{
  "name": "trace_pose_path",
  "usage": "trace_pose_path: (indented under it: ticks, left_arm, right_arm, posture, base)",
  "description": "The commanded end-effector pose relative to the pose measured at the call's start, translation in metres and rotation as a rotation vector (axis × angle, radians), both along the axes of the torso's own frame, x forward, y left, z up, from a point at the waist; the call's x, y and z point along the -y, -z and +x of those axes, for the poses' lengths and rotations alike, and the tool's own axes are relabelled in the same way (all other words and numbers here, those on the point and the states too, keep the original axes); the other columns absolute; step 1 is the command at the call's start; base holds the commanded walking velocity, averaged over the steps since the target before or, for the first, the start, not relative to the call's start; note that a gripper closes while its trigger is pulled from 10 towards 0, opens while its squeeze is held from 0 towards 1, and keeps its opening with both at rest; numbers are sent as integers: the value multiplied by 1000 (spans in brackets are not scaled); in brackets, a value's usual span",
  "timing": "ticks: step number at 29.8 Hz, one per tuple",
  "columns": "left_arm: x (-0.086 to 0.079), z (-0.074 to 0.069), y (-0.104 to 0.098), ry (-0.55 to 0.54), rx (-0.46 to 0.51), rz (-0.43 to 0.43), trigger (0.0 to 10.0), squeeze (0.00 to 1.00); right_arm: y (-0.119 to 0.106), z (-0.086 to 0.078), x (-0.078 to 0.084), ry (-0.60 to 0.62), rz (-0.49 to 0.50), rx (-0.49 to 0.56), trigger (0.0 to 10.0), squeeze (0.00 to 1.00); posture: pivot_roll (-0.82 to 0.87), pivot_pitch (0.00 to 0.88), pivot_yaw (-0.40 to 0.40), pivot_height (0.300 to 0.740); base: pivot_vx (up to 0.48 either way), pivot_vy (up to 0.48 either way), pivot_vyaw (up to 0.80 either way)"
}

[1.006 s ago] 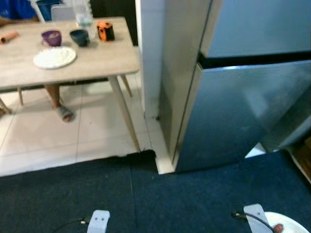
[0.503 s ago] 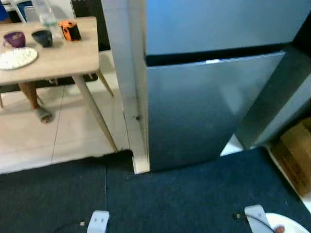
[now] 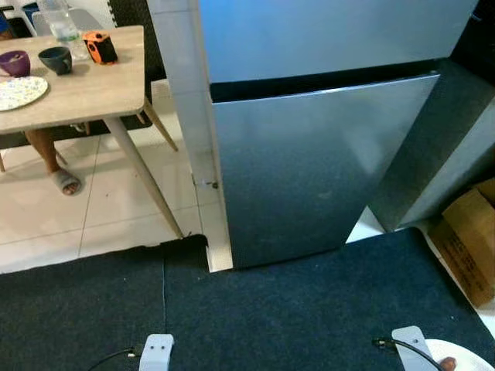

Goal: Restocking fridge

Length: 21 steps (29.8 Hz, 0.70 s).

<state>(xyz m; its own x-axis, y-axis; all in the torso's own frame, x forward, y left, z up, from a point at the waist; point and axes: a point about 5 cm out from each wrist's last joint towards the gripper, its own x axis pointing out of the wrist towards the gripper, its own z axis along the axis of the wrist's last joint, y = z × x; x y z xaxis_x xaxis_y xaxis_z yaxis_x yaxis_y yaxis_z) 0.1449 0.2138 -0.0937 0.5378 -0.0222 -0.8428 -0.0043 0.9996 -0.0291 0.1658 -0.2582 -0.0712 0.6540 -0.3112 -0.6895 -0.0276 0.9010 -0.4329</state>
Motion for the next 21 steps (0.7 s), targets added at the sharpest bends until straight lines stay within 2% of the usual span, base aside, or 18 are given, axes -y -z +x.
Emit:
trace_pose_path:
  ticks: [1,21]
  left_arm:
    - [0,-8,3,7,-28,-1,10000,0]
    - [1,-11,4,31,-38,3,10000,0]
  right_arm:
    - [3,-6,1,10,2,-19,10000,0]
    - [4,-6,-2,6,10,-23,10000,0]
  posture:
    - [-73,125,-6,740]
    - [-72,124,-4,740]
  base:
    - [0,0,0]
    - [409,0,0]
